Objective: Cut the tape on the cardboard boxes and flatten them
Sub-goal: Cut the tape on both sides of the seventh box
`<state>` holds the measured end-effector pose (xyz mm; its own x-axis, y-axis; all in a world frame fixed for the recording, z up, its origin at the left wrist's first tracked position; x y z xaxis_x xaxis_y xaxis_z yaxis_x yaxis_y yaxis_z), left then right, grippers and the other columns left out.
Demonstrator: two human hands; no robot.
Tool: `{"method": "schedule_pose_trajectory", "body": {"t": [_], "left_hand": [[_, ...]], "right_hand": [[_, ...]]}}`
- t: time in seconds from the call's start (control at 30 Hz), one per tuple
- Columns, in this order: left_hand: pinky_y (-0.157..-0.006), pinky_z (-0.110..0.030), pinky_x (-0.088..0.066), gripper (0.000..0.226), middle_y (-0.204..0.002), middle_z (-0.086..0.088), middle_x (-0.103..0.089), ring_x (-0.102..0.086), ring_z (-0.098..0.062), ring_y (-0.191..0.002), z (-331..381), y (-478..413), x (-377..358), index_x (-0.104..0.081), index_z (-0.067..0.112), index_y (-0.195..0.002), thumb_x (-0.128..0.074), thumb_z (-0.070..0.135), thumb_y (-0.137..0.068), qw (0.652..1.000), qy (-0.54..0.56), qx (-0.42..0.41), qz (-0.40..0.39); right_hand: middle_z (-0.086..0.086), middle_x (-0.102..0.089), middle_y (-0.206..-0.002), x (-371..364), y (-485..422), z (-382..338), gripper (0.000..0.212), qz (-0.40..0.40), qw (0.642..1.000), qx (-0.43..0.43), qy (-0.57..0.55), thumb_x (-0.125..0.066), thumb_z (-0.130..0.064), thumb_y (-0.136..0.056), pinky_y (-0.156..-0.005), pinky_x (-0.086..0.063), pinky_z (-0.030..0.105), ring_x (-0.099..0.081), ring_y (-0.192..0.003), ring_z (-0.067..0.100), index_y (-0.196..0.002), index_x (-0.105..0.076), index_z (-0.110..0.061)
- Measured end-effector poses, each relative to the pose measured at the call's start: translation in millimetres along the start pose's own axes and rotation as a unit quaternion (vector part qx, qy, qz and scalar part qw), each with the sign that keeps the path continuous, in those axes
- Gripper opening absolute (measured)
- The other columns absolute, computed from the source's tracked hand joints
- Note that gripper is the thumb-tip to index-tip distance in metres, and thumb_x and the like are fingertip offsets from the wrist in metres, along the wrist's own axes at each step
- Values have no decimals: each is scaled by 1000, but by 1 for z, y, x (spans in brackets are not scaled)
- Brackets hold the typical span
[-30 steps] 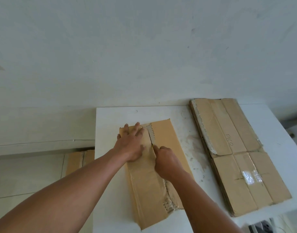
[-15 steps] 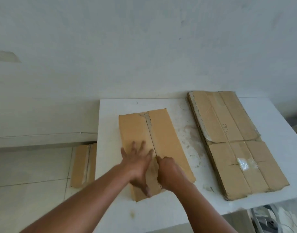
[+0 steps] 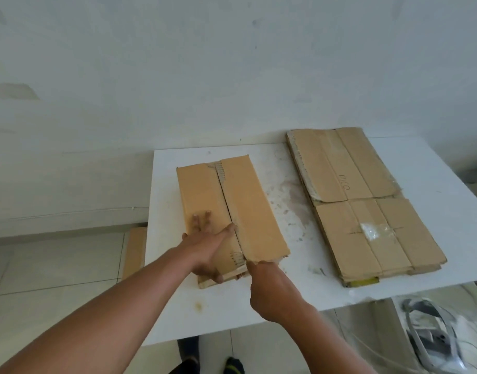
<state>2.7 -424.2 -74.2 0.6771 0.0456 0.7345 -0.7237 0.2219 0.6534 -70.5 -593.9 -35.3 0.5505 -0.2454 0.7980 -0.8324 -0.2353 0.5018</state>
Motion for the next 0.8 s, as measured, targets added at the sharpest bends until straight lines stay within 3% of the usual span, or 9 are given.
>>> {"method": "schedule_pose_trajectory", "body": {"t": [0.13, 0.23, 0.3, 0.4, 0.53, 0.6, 0.8], "left_hand": [[-116, -73, -10, 124, -162, -1, 28, 16, -51, -147, 14, 6, 11, -8, 50, -153, -90, 55, -61, 994, -97, -37, 29], [-117, -65, -13, 112, -160, -3, -16, -11, -34, -148, 27, 8, 21, -36, 30, -145, -89, 65, -52, 956, -228, -161, 94], [-118, -53, -19, 111, -153, 0, -31, -22, -23, -143, 29, 5, 22, -40, 24, -141, -87, 68, -51, 939, -255, -207, 96], [-121, -50, -18, 116, -156, 0, -28, -24, -21, -146, 27, -1, 23, -37, 23, -144, -86, 70, -50, 939, -258, -213, 74], [-119, -49, -20, 114, -148, -2, -34, -32, -22, -139, 27, -8, 28, -39, 21, -139, -82, 77, -49, 925, -295, -231, 65], [-118, -49, -20, 118, -146, -3, -34, -33, -24, -137, 29, -10, 31, -37, 21, -137, -80, 81, -45, 914, -319, -243, 66], [-116, -47, -21, 117, -138, -1, -42, -35, -24, -132, 30, -14, 32, -39, 20, -132, -79, 83, -41, 905, -323, -268, 77]], "right_hand": [[-1, -47, -81, -5, 5, 4, 22, 4, 999, -13, -32, -48, 4, -84, -49, -40, 24, -44, -61, 11, -99, -53, -12], [3, -53, -96, -7, 8, 7, 41, 7, 999, -8, -37, -47, 5, -87, -67, -50, 29, -54, -77, 16, -124, -52, -11], [10, -56, -114, -7, 11, 7, 53, 3, 999, -8, -32, -46, 6, -87, -76, -54, 30, -60, -92, 23, -138, -46, -10], [10, -57, -115, -8, 13, 5, 52, 10, 999, -7, -33, -46, 5, -87, -67, -50, 28, -59, -87, 22, -137, -46, -10], [2, -52, -86, -10, 11, 6, 36, 15, 998, -22, -62, -48, 3, -88, -48, -34, 21, -44, -62, 11, -121, -53, -9], [2, -51, -84, -10, 11, 7, 34, 15, 997, -38, -68, -49, 2, -88, -53, -40, 25, -42, -60, 11, -120, -53, -10], [6, -56, -118, -17, 12, 4, 65, 26, 996, -41, -81, -50, 3, -88, -70, -51, 25, -60, -86, 19, -149, -36, -15]]}}
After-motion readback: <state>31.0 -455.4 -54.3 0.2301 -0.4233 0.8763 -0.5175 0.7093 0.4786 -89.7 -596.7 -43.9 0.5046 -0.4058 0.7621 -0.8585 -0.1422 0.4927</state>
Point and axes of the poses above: each hand's wrist, its own y-axis away from the middle knuckle, its own x-axis out of the back of the hand, z = x × y, the point moved 2 cm from there along -y, towards the middle knuckle
